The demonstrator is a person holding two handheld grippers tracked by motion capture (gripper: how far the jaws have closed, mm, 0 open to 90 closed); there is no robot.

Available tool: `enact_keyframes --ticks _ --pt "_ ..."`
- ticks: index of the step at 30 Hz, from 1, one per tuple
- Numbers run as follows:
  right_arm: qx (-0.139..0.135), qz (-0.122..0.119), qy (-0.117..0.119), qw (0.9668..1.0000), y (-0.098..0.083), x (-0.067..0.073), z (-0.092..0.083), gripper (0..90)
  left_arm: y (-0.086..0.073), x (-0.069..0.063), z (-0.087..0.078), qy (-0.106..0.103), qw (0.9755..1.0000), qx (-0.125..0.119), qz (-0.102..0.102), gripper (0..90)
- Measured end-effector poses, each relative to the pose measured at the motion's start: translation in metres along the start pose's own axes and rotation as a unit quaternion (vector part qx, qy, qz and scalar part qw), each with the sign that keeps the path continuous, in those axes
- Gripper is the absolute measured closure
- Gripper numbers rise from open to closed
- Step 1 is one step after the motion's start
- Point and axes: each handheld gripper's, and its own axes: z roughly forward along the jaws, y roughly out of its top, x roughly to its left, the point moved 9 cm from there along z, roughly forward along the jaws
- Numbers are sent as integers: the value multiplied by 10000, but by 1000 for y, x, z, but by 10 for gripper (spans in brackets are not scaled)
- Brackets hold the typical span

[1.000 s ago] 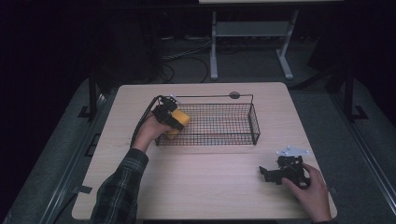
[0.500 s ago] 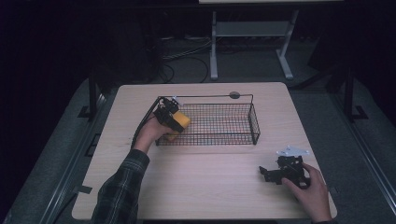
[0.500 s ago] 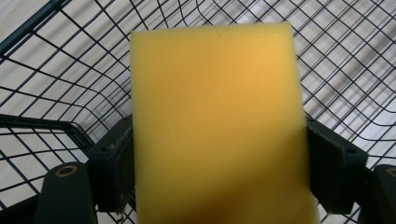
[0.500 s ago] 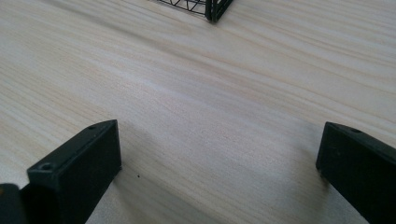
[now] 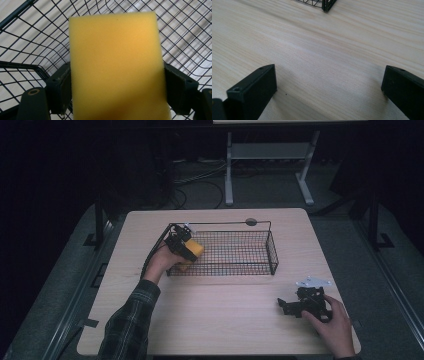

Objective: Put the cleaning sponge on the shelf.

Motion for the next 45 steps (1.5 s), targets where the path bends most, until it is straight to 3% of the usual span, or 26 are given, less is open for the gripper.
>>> enact_keyframes --ticks 17,23,30,37,45 --pt "2 -2 -3 10000 0 0 0 0 3 0 -5 -21 9999 -137 -41 159" --pt "2 -1 -1 10000 0 0 0 0 9 0 -19 -53 9997 -235 0 160" --pt "3 -1 -1 10000 0 0 0 0 12 -6 -44 -99 9985 -535 -36 160" --pt "2 -3 -1 10000 0 0 0 0 -1 -11 -71 -87 9963 -854 -64 160" --pt "-4 -6 -1 10000 -1 0 -1 0 -33 -16 -89 -50 9938 -1108 -128 160"
